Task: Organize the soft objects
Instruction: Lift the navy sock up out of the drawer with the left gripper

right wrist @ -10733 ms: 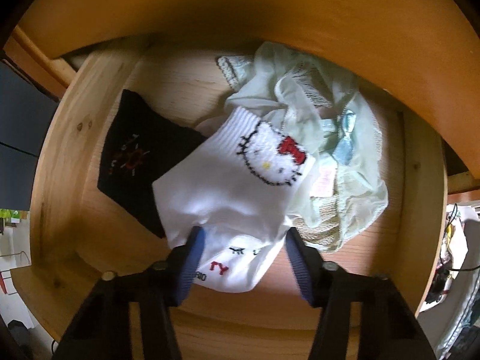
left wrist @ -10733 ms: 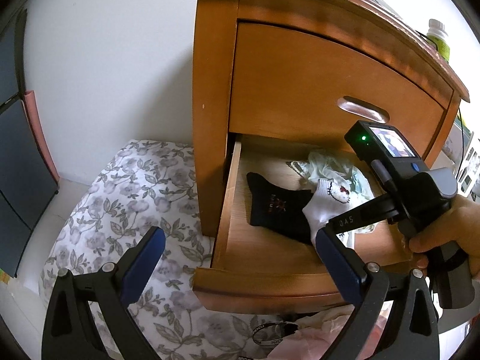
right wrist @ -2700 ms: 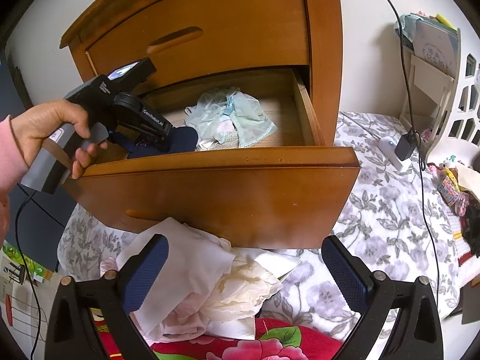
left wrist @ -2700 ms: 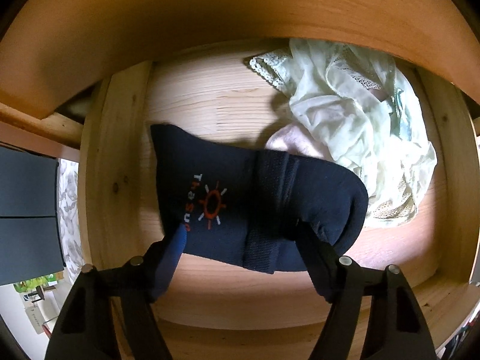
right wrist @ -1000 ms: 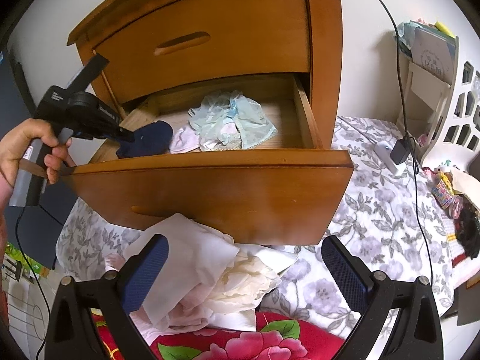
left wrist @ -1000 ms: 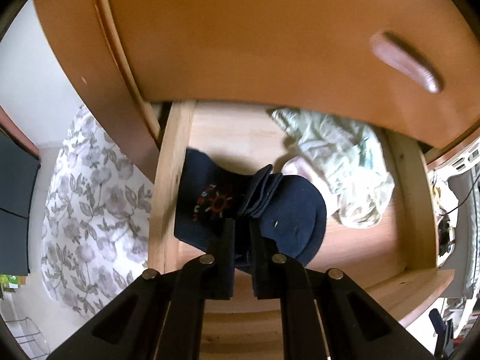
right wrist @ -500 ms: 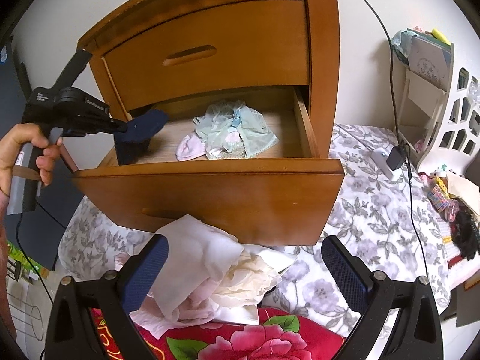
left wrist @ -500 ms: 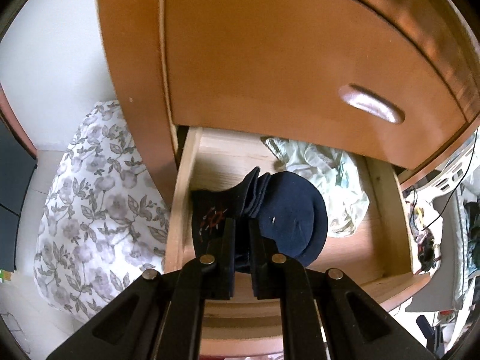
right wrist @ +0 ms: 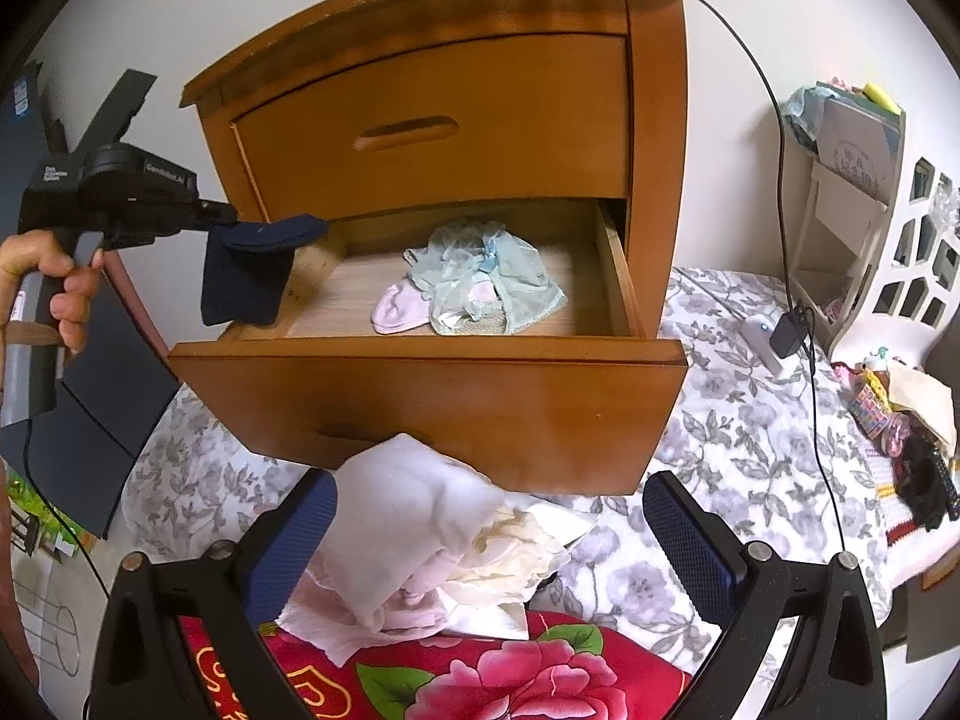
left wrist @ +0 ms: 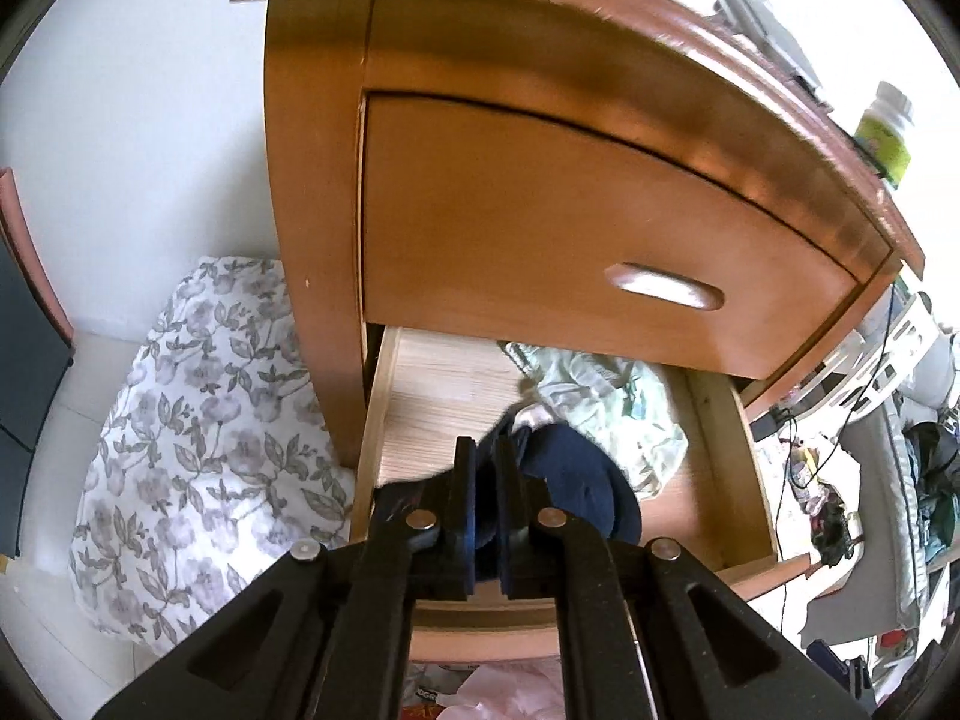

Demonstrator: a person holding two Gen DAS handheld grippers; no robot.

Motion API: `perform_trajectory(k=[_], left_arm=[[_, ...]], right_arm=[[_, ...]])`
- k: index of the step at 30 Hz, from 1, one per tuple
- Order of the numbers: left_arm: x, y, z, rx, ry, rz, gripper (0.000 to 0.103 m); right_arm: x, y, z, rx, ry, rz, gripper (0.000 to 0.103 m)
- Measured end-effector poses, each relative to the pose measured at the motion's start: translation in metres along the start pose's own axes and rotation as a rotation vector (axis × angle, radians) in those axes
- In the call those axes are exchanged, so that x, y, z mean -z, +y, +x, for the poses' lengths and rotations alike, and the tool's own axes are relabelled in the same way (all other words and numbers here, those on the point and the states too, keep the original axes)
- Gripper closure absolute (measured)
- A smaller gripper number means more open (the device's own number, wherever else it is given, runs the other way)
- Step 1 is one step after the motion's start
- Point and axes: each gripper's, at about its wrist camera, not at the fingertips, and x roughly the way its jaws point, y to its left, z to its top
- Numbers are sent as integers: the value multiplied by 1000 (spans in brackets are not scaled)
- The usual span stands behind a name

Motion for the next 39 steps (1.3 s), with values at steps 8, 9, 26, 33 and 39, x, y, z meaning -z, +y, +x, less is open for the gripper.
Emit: perform_trajectory(k=[8,9,26,33,39], left_arm=[[5,-2,-6,2,2,5,100],[5,-2,-6,2,4,5,100],[0,-22,-48,44,-67,36,100],[1,-50,-105,107,-163,83,100],[11,-66,-137,171,-206,107,100]], right_arm=[[0,5,-10,-1,-14,-7,0],[0,5,-10,-1,-15,-7,0],[0,5,-18,-6,-24,-1,0],[-1,5,-35,-7,-56,5,0],[-2,7,-52,-15,-90,3,0]])
